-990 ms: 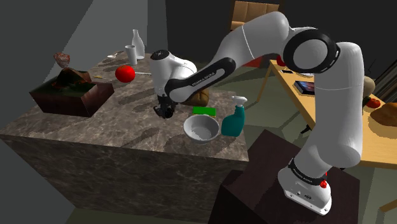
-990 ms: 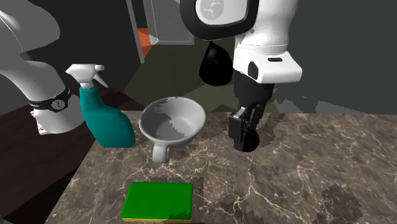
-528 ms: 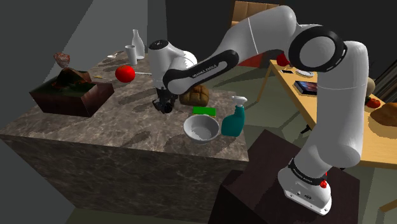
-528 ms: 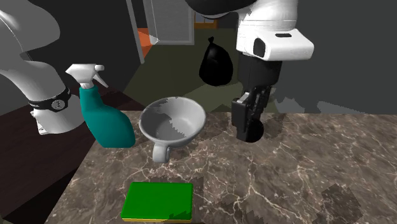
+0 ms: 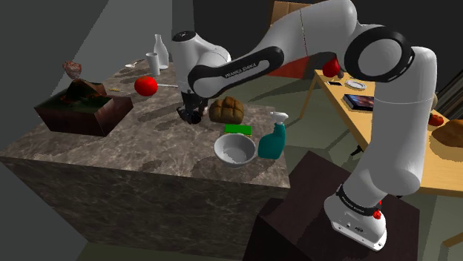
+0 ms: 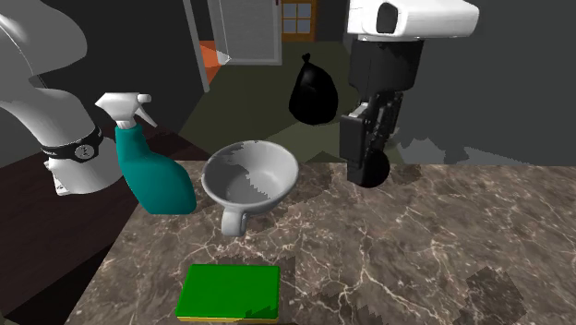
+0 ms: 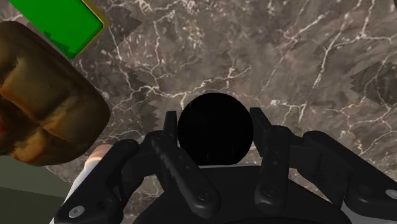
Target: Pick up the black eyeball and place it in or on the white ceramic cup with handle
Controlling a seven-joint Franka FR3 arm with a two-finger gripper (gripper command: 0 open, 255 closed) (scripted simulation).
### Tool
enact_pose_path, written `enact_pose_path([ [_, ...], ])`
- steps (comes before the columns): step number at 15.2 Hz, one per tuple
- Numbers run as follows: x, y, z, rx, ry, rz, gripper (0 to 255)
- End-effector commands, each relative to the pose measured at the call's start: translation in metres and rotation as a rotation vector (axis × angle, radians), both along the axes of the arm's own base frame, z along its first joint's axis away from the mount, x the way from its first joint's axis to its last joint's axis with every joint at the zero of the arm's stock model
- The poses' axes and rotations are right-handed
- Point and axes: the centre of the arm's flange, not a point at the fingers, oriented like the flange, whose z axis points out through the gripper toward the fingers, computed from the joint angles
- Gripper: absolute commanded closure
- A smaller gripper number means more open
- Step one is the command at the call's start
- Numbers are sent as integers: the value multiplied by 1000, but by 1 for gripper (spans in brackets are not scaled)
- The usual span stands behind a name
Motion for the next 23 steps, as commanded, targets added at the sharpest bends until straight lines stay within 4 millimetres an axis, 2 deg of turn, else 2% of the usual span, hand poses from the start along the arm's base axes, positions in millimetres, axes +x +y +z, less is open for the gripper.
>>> enact_pose_path([
  [1, 0, 0, 10, 0, 0, 0, 255],
  [4, 0, 0, 23, 0, 0, 0, 255],
  [19, -194, -51, 24, 0, 0, 0, 255],
  [23, -194, -51, 3, 0, 0, 0, 255],
])
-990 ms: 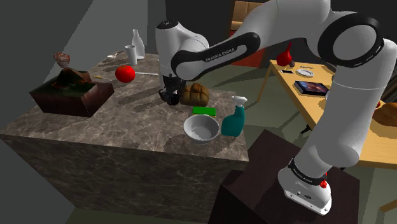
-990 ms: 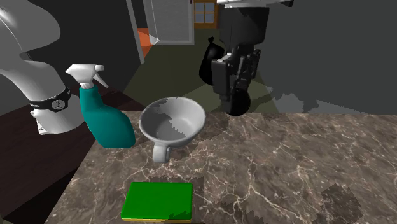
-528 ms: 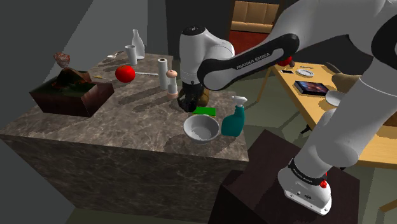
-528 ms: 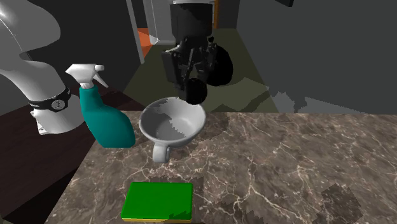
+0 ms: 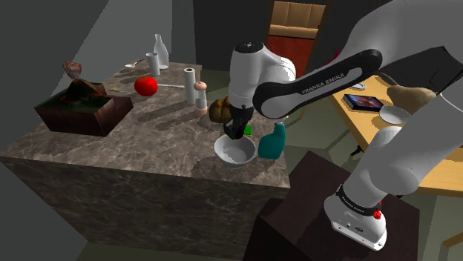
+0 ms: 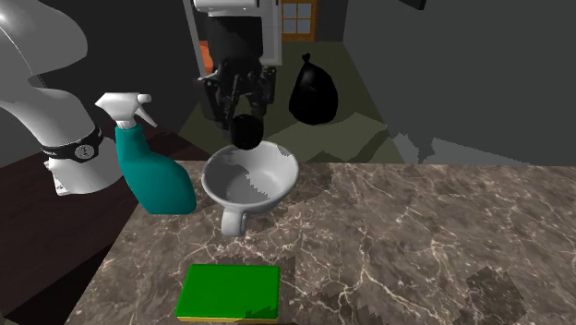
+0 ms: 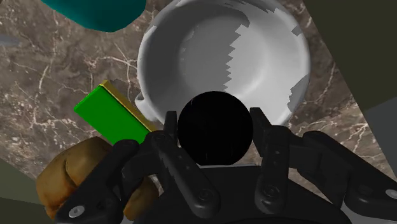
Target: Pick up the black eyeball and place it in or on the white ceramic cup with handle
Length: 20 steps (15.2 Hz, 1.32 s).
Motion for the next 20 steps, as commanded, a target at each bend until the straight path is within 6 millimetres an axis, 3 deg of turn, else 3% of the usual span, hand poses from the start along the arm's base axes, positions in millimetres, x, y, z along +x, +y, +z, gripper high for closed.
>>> enact_pose_path([
  [1, -2, -1, -10, 0, 0, 0, 255],
  [9, -2, -1, -52, 0, 0, 0, 255],
  [17, -2, -1, -54, 0, 0, 0, 255],
  [18, -2, -1, -54, 0, 0, 0, 0],
  [20, -2, -1, -54, 0, 0, 0, 0],
])
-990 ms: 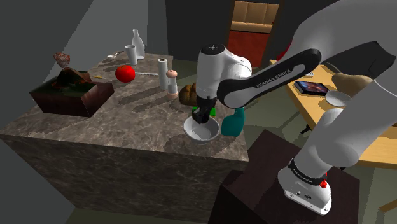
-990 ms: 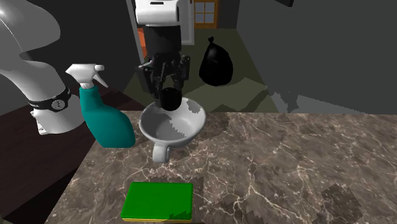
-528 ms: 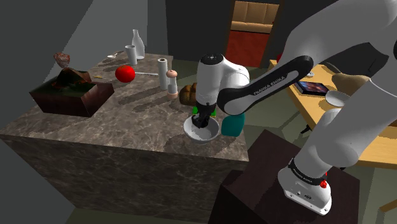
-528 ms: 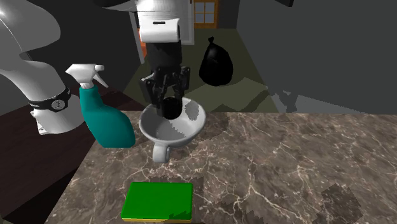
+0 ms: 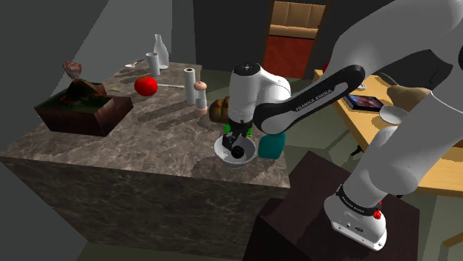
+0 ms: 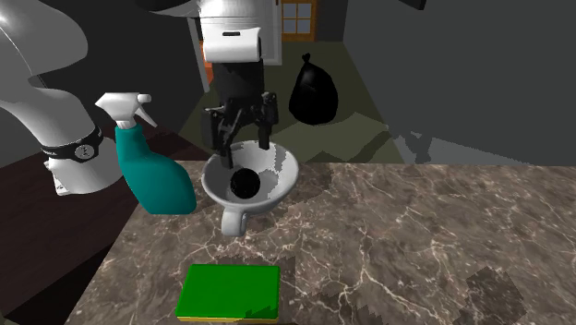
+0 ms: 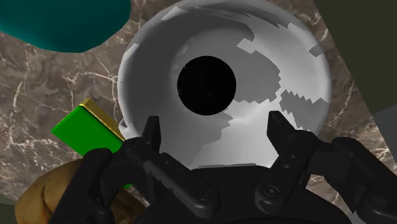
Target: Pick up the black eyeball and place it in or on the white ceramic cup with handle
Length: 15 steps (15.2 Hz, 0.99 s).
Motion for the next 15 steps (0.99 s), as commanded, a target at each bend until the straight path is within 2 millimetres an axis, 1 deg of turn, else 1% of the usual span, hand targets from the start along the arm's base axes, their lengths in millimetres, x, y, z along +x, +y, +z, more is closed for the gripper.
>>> enact_pose_path([
  [1, 0, 0, 0, 0, 0, 0, 0],
  [3, 0, 0, 0, 0, 0, 0, 0],
  [6, -5, 6, 39, 0, 0, 0, 0],
  [7, -7, 8, 49, 0, 0, 0, 0],
  [15, -7, 8, 49, 0, 0, 0, 0],
])
